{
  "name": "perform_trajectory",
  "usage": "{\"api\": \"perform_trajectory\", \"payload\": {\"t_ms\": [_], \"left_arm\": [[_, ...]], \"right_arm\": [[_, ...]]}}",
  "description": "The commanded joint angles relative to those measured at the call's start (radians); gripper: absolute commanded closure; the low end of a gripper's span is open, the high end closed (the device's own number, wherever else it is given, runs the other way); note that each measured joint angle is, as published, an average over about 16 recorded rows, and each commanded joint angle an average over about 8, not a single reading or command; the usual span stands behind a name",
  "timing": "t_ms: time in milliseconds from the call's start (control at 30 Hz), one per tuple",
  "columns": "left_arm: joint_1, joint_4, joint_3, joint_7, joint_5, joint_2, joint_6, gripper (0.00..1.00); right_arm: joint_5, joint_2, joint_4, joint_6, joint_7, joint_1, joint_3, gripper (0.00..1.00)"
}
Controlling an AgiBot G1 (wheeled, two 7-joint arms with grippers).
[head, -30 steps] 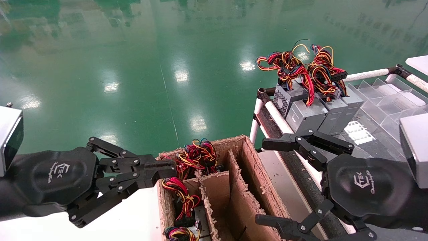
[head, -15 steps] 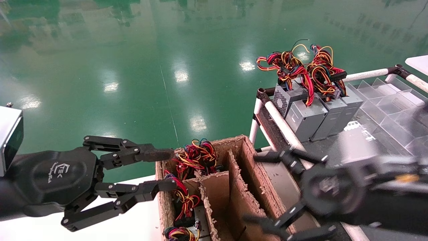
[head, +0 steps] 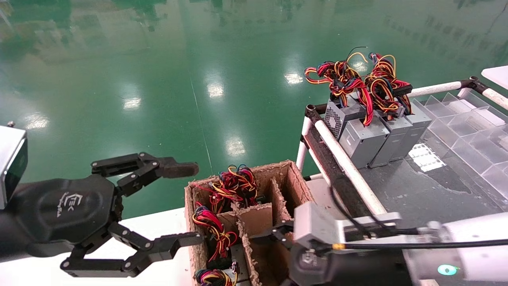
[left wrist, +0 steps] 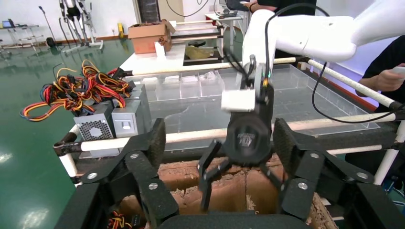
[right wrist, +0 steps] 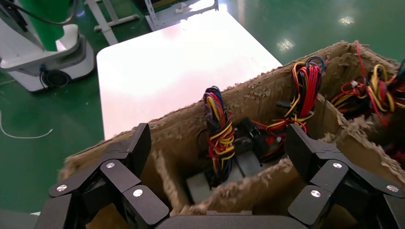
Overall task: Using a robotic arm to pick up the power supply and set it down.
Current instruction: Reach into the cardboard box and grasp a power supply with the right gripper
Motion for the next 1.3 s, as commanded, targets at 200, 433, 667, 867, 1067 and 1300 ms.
{"api": "perform_trajectory", "payload": {"t_ms": [200, 433, 667, 867, 1067, 1300], "left_arm": [[0.000, 0.000, 0.000, 0.000, 0.000, 0.000, 0.000, 0.00], [0.000, 0.000, 0.000, 0.000, 0.000, 0.000, 0.000, 0.00], [0.000, 0.000, 0.000, 0.000, 0.000, 0.000, 0.000, 0.00], [0.000, 0.000, 0.000, 0.000, 0.000, 0.000, 0.000, 0.00], [0.000, 0.000, 0.000, 0.000, 0.000, 0.000, 0.000, 0.00], [0.000, 0.000, 0.000, 0.000, 0.000, 0.000, 0.000, 0.00]], "right_arm": [[-0.085, -0.082, 0.015, 0.063, 0.017, -0.008, -0.047, 1.00], [-0.130, -0.129, 0.022, 0.106, 0.028, -0.016, -0.070, 1.00], [-0.147, -0.146, 0.022, 0.132, 0.033, -0.028, -0.076, 1.00], [-0.157, -0.150, 0.022, 0.145, 0.036, -0.037, -0.080, 1.00], [-0.157, -0.147, 0.023, 0.151, 0.035, -0.046, -0.079, 1.00], [-0.144, -0.139, 0.024, 0.164, 0.033, -0.064, -0.068, 1.00]]}}
